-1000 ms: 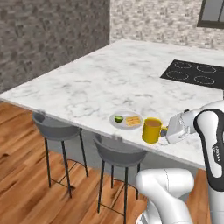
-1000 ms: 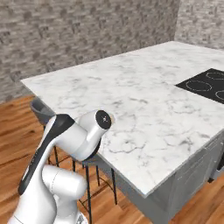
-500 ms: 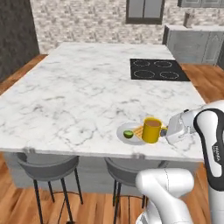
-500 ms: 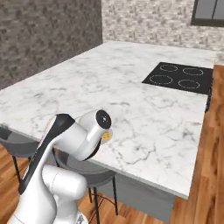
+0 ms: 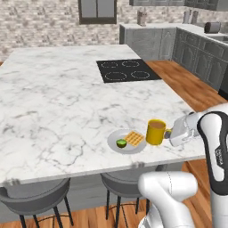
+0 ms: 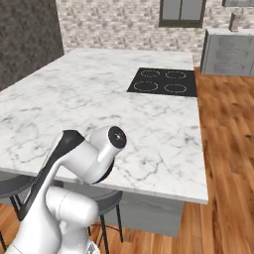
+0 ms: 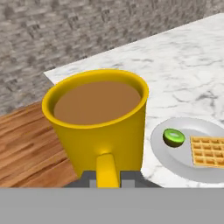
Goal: Pick up the brewed coffee from the coffee machine and place it next to the breakfast plate on the dining counter.
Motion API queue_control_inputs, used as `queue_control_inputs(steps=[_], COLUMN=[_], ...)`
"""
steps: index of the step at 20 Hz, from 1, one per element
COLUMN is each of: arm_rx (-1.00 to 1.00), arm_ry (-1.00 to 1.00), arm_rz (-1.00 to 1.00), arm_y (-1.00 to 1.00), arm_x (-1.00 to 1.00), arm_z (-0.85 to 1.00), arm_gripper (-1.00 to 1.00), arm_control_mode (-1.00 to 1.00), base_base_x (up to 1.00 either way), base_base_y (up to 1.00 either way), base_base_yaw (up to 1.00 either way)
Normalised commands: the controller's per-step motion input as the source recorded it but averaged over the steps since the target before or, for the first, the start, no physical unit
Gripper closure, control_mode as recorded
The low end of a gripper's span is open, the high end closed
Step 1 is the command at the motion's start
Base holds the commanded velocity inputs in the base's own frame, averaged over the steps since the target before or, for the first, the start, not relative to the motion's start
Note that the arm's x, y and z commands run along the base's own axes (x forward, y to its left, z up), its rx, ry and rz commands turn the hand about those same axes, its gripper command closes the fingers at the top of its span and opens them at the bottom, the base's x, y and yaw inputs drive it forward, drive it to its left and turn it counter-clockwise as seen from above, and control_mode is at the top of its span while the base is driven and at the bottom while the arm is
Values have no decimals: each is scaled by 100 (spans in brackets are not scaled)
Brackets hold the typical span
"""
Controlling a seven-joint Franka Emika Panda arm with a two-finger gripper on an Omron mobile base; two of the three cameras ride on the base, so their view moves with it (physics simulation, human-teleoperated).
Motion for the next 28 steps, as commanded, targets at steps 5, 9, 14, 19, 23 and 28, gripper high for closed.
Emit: queue_control_inputs(steps=[5,9,14,19,23,28], arm_rx=[-1,0,0,0,-5,-9], arm_ry=[-5,-2,-3,-1,0,0], arm_rz=[-17,-9,-3,-3,-6,-6], arm_y=[-18,-42,-52,-50,-52,-45], arm_x=[32,25,8,27,54,53], arm_z=[-1,-6,-8,-17,-38,-37], arm_gripper=[100,100,100,100,100,100], arm_control_mode=[-100,-100,-100,-100,-100,-100], base_base_x=[0,0,0,0,0,0], base_base_y=[0,0,0,0,0,0], base_base_yaw=[0,0,0,0,0,0])
